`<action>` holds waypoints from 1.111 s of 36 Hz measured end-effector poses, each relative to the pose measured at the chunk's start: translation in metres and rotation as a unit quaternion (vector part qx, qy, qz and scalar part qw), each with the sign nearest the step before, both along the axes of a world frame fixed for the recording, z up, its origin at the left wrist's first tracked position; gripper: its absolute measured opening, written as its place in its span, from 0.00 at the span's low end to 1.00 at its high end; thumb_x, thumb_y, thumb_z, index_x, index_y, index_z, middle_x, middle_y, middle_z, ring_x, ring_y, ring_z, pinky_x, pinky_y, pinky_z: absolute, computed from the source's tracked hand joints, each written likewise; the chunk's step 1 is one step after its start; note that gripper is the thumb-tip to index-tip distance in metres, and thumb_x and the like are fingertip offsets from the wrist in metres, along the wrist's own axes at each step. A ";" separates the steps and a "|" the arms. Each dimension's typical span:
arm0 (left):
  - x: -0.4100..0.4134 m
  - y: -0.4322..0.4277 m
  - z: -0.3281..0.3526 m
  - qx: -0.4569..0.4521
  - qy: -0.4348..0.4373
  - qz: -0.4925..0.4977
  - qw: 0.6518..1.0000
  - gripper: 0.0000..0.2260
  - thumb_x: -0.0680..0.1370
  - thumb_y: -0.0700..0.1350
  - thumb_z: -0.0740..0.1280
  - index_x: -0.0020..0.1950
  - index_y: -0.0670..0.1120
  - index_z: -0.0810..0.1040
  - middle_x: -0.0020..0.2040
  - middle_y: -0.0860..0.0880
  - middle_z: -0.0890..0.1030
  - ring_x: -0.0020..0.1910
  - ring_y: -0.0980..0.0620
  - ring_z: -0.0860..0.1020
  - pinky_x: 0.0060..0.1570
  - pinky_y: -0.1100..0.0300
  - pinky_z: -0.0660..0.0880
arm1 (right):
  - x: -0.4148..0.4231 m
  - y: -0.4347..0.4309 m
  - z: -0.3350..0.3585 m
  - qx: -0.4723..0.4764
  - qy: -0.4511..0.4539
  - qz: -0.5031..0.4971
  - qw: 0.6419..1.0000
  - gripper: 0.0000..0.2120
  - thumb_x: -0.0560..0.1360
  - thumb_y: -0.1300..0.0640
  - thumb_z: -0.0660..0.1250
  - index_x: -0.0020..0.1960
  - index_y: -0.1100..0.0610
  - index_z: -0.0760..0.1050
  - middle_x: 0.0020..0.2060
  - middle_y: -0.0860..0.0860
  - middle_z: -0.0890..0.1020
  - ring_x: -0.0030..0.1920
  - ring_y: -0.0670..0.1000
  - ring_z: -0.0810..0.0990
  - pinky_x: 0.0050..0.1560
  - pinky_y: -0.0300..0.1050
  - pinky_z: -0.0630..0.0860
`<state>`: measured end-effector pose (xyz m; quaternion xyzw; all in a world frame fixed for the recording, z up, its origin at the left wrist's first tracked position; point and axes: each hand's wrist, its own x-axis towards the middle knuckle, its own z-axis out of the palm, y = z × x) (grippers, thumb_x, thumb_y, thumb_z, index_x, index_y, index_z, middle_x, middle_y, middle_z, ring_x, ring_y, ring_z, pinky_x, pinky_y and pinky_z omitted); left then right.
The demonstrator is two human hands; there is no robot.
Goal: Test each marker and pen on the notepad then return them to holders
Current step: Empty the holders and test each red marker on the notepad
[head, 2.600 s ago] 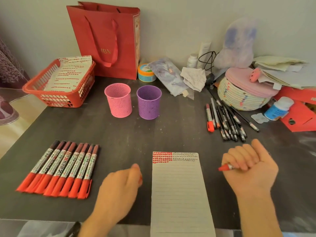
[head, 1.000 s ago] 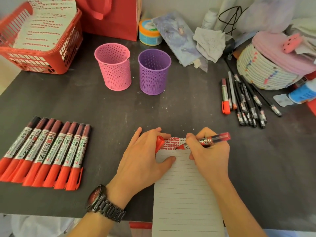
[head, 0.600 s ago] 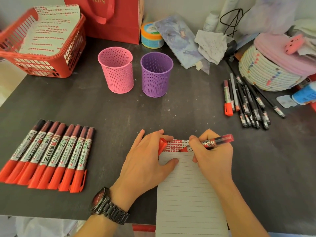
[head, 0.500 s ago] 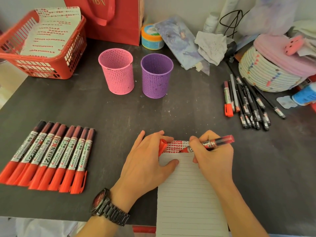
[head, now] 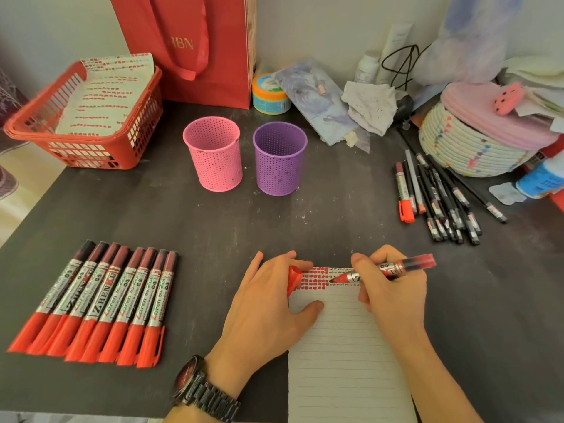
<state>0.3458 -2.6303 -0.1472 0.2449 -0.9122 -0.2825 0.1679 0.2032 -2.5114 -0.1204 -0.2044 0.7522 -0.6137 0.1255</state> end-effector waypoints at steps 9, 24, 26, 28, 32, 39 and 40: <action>0.003 -0.003 0.007 0.027 0.018 -0.007 0.999 0.16 0.74 0.65 0.65 0.59 0.69 0.64 0.54 0.79 0.64 0.62 0.84 0.54 0.71 0.70 0.52 | -0.007 0.013 0.031 -0.137 -0.196 0.026 0.971 0.15 0.72 0.43 0.71 0.36 0.54 0.78 0.25 0.54 0.74 0.23 0.49 0.69 0.22 0.39 0.65; 0.019 -0.016 0.075 0.148 0.055 -0.037 0.987 0.15 0.75 0.67 0.55 0.54 0.59 0.62 0.40 0.52 0.75 0.33 0.57 0.72 0.38 0.62 0.71 | 0.004 0.043 0.080 -0.222 -0.328 0.032 0.918 0.12 0.80 0.55 0.62 0.41 0.58 0.78 0.34 0.65 0.83 0.19 0.52 0.71 0.19 0.40 0.69; 0.019 -0.016 0.085 0.134 0.057 -0.058 0.988 0.13 0.78 0.65 0.55 0.54 0.57 0.63 0.37 0.53 0.74 0.32 0.56 0.70 0.37 0.62 0.70 | 0.006 0.042 0.085 -0.223 -0.329 0.024 0.917 0.12 0.79 0.55 0.66 0.38 0.58 0.79 0.31 0.64 0.82 0.19 0.51 0.71 0.18 0.39 0.68; 0.018 -0.015 0.095 0.109 0.056 -0.067 0.990 0.08 0.81 0.61 0.58 0.53 0.59 0.65 0.38 0.55 0.75 0.34 0.56 0.71 0.37 0.64 0.70 | 0.009 0.041 0.090 -0.223 -0.321 0.027 0.920 0.12 0.76 0.54 0.69 0.35 0.56 0.81 0.29 0.62 0.82 0.19 0.49 0.71 0.18 0.38 0.68; 0.018 -0.010 0.111 0.078 0.073 -0.064 0.992 0.06 0.79 0.59 0.64 0.54 0.65 0.68 0.47 0.64 0.78 0.44 0.60 0.76 0.43 0.71 0.70 | 0.016 0.040 0.096 -0.227 -0.293 0.023 0.928 0.12 0.68 0.50 0.72 0.28 0.53 0.82 0.28 0.60 0.81 0.18 0.48 0.71 0.18 0.37 0.67; 0.017 -0.004 0.118 0.080 0.105 -0.062 0.989 0.11 0.76 0.57 0.70 0.55 0.69 0.73 0.51 0.66 0.79 0.51 0.62 0.77 0.45 0.73 0.70 | 0.023 0.040 0.103 -0.225 -0.251 0.033 0.941 0.10 0.64 0.48 0.73 0.31 0.54 0.83 0.29 0.61 0.82 0.18 0.49 0.71 0.17 0.38 0.66; 0.016 -0.003 0.118 0.077 0.111 -0.065 0.989 0.11 0.75 0.57 0.70 0.55 0.69 0.73 0.50 0.66 0.79 0.50 0.61 0.77 0.44 0.73 0.71 | 0.024 0.039 0.102 -0.225 -0.244 0.033 0.943 0.10 0.63 0.48 0.73 0.32 0.55 0.83 0.29 0.62 0.82 0.18 0.50 0.71 0.17 0.39 0.66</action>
